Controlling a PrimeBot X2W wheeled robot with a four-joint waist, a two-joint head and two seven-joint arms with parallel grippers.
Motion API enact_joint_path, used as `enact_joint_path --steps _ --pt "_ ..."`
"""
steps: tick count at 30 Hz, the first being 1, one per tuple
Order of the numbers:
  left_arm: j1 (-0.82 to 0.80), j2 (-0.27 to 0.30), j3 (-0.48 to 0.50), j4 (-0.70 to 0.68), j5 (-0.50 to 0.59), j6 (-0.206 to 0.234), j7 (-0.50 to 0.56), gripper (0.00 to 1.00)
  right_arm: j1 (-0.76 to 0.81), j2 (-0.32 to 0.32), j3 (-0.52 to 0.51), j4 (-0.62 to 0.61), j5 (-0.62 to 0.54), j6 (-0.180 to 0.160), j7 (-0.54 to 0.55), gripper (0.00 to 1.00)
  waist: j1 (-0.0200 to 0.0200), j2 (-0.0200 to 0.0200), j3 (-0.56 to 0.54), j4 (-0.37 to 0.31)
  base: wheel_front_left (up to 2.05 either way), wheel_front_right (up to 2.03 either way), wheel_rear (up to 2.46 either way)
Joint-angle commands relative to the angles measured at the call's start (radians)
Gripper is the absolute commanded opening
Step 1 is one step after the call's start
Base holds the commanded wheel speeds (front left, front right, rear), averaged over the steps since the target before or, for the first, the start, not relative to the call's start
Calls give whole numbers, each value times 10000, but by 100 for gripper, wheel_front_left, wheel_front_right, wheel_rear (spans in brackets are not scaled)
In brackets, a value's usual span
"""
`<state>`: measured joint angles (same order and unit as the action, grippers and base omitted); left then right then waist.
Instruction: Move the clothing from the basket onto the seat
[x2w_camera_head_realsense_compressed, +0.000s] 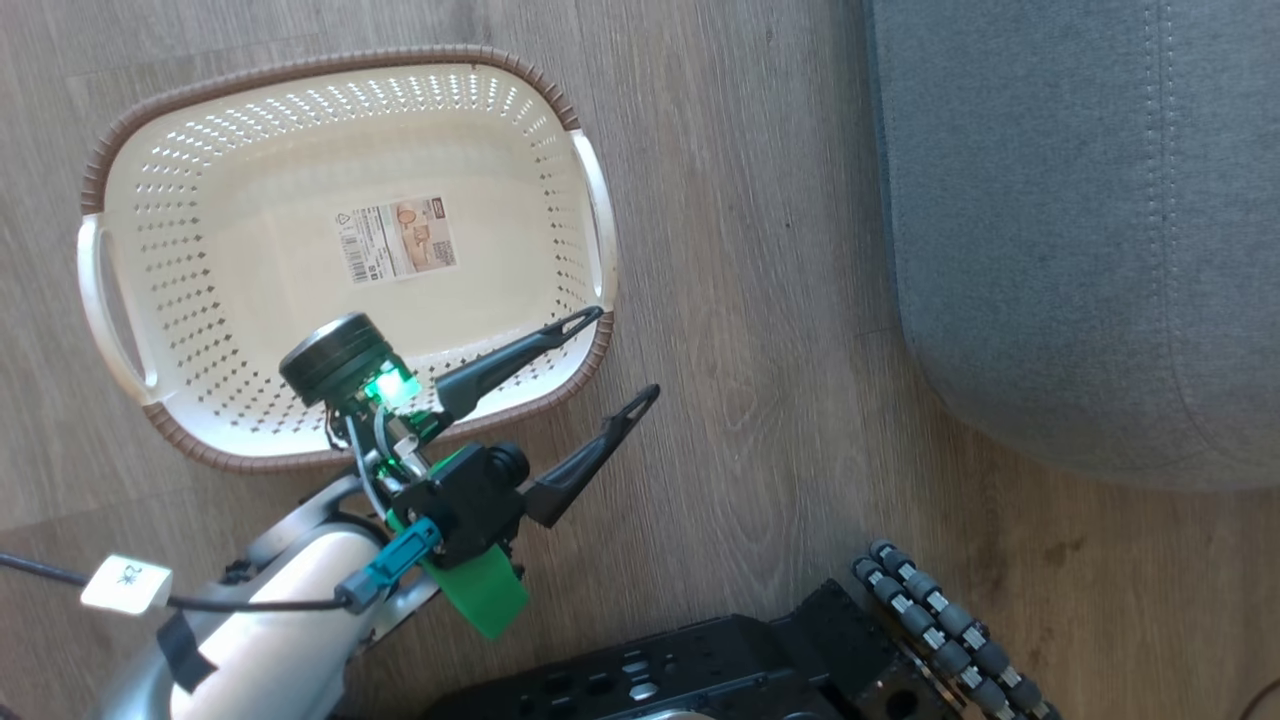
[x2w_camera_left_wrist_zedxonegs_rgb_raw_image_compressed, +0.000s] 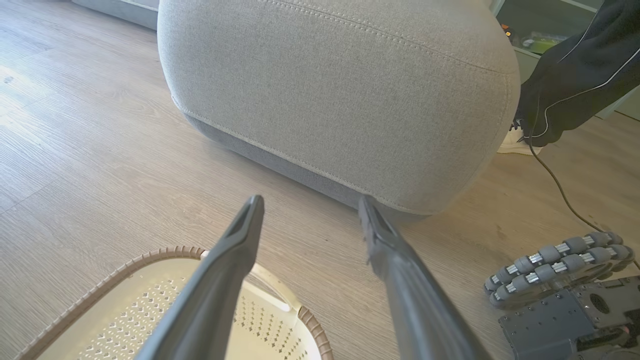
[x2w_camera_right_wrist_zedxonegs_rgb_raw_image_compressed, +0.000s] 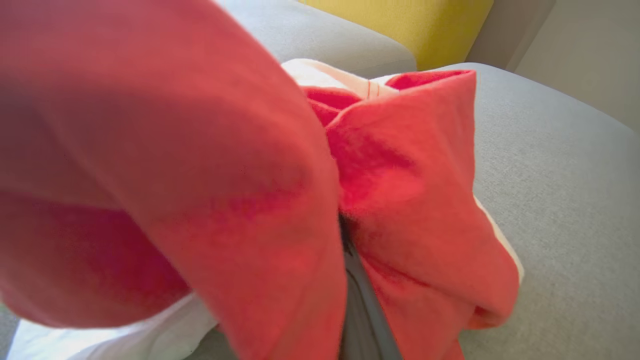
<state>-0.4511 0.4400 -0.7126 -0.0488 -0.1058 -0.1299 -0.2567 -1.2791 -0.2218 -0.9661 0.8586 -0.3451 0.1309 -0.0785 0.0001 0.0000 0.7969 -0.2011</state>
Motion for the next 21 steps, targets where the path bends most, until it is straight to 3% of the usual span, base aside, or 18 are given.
enact_joint_path --steps 1,2,11,21 --pt "-88 12 255 -269 -28 -8 -51 100 -216 -161 78 -165 -136 -2 -158 38 -1 0 -43 2 0 0 0" --pt "-103 -14 240 -273 -22 -8 -51 100 -209 -157 90 -94 -186 -2 -250 100 -1 0 -87 4 0 0 0" --pt "-113 -476 79 -265 -137 -8 -51 100 -15 -491 287 440 -359 -2 -301 100 -1 0 -981 64 0 0 0" --pt "288 -1383 100 130 -383 -8 -51 100 239 -860 1294 928 -117 -2 550 100 -1 0 -2702 135 0 0 0"
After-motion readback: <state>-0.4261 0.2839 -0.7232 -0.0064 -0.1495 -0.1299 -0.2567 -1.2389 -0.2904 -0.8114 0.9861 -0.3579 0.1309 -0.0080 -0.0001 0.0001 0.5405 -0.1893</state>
